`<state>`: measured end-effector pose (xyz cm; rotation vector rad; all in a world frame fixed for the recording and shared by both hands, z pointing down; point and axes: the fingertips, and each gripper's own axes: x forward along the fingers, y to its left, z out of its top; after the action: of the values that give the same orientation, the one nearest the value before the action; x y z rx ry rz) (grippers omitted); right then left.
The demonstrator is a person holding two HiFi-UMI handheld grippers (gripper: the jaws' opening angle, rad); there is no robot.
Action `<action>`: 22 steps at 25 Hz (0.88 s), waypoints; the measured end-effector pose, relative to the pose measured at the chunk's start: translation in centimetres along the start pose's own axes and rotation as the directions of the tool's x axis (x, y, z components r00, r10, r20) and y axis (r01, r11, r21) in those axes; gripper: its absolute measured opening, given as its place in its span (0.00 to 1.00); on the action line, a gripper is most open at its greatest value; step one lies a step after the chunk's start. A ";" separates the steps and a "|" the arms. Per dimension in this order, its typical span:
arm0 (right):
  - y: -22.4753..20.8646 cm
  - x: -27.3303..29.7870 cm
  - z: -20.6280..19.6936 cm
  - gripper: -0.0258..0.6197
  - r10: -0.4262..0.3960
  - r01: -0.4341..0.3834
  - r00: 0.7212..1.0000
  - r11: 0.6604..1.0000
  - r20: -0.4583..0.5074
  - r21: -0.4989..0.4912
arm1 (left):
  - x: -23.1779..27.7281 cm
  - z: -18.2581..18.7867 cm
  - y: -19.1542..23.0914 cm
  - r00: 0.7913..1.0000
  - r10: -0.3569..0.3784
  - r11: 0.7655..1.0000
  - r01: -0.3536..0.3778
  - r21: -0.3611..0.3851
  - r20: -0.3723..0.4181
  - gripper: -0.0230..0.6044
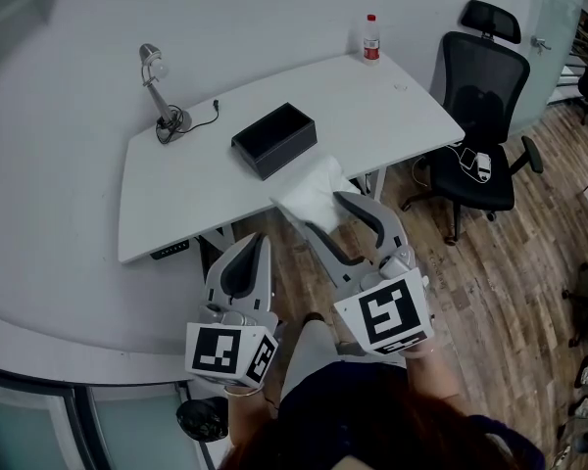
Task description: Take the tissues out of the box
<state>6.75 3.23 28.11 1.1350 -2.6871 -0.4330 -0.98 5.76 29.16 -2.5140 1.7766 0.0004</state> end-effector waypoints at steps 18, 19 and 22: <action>0.7 -1.6 0.0 0.37 -0.016 0.015 1.000 1.000 -0.012 -0.014 | -0.9 -0.2 -1.0 1.000 -0.026 1.000 0.026 -0.010 0.006 0.08; 0.8 -1.7 0.1 0.37 -0.015 0.015 1.000 1.000 -0.011 -0.016 | -0.9 -0.2 -1.1 1.000 -0.027 1.000 0.027 -0.008 0.008 0.08; 1.0 -1.8 0.0 0.37 -0.011 0.010 1.000 1.000 -0.011 -0.017 | -1.0 -0.4 -1.2 1.000 -0.025 1.000 0.025 -0.010 0.007 0.08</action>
<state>7.33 5.18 28.35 1.1438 -2.6636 -0.4493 -0.19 7.10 29.62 -2.5401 1.7473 0.0167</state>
